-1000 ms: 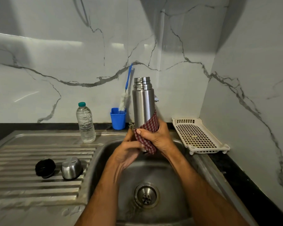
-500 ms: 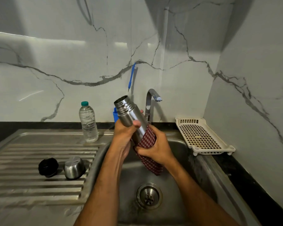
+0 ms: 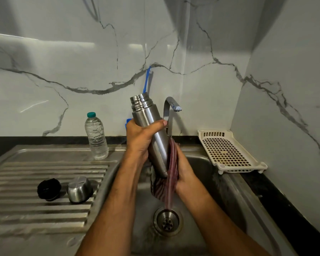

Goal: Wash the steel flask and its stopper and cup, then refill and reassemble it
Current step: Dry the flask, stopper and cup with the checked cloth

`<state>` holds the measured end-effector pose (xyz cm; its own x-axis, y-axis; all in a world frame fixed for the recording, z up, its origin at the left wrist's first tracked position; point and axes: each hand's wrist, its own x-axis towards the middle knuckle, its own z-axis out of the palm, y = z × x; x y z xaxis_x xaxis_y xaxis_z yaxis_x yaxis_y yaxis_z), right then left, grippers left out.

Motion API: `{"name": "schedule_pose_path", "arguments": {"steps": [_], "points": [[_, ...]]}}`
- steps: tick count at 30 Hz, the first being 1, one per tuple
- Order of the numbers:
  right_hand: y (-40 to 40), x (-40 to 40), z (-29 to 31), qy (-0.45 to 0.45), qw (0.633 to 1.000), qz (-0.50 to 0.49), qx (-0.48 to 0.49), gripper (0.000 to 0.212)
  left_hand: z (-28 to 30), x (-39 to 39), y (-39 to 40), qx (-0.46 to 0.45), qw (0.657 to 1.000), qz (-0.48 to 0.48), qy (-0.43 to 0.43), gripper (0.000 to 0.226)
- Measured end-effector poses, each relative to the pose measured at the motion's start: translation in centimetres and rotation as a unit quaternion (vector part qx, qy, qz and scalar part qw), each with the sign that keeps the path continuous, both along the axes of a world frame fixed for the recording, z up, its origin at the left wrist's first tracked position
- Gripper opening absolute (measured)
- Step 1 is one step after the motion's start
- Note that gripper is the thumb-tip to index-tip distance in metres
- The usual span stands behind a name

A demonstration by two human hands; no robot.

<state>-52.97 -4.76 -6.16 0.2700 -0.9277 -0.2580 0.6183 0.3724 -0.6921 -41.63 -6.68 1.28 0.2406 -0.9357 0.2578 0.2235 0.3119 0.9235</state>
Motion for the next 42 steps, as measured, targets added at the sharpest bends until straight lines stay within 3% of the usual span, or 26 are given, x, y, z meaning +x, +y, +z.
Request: {"name": "schedule_pose_path", "arguments": {"steps": [5, 10, 12, 14, 16, 18, 21, 24, 27, 31, 34, 38, 42], "points": [[-0.1, 0.2, 1.2, -0.029, 0.993, -0.075, 0.086, 0.053, -0.2, -1.5, 0.0, -0.025, 0.997, 0.055, -0.055, 0.042], [-0.3, -0.4, 1.3, 0.165, 0.957, -0.229, 0.070, 0.029, 0.2, -1.4, 0.1, -0.038, 0.994, 0.087, -0.053, 0.040], [-0.4, -0.5, 0.8, 0.190, 0.943, -0.271, 0.035, 0.026, 0.3, -1.1, 0.1, -0.030, 0.995, 0.088, -0.019, 0.038], [-0.5, 0.0, 0.6, 0.145, 0.958, -0.248, 0.020, 0.031, 0.2, -1.0, -0.1, -0.031, 0.996, 0.081, -0.027, 0.040], [-0.7, 0.7, 0.6, 0.047, 0.985, -0.161, 0.027, 0.042, -0.2, -1.3, -0.1, -0.030, 0.994, 0.076, -0.069, 0.045], [-0.9, 0.8, 0.4, 0.005, 0.994, -0.103, 0.038, 0.047, -0.5, -1.7, 0.0, -0.029, 0.990, 0.091, -0.104, 0.048], [-1.5, 0.2, -0.3, 0.087, 0.990, -0.100, 0.051, 0.041, -0.7, -1.9, -0.1, -0.021, 0.987, 0.114, -0.115, 0.053], [-1.6, -0.6, -0.4, 0.231, 0.953, -0.189, 0.058, 0.030, -0.7, -1.5, -0.5, -0.004, 0.987, 0.127, -0.095, 0.055], [-1.5, -0.5, -0.3, 0.252, 0.938, -0.236, 0.021, 0.027, -0.5, -1.4, -0.6, -0.006, 0.990, 0.122, -0.070, 0.049], [-1.3, 0.2, -0.1, 0.099, 0.988, -0.114, 0.017, 0.040, -0.8, -1.5, -0.6, -0.005, 0.992, 0.102, -0.072, 0.050], [-1.3, 0.1, 0.1, 0.027, 0.997, -0.045, 0.060, 0.049, -0.9, -1.4, -0.5, -0.012, 0.990, 0.105, -0.097, 0.055], [-1.7, 0.9, 0.1, 0.107, 0.989, -0.084, 0.049, 0.048, -0.4, -1.4, -0.3, -0.035, 0.979, 0.135, -0.147, 0.056], [-1.8, 0.3, -0.5, 0.242, 0.961, -0.134, 0.024, 0.024, -0.4, -0.9, 0.0, -0.032, 0.978, 0.142, -0.149, 0.053]]}}
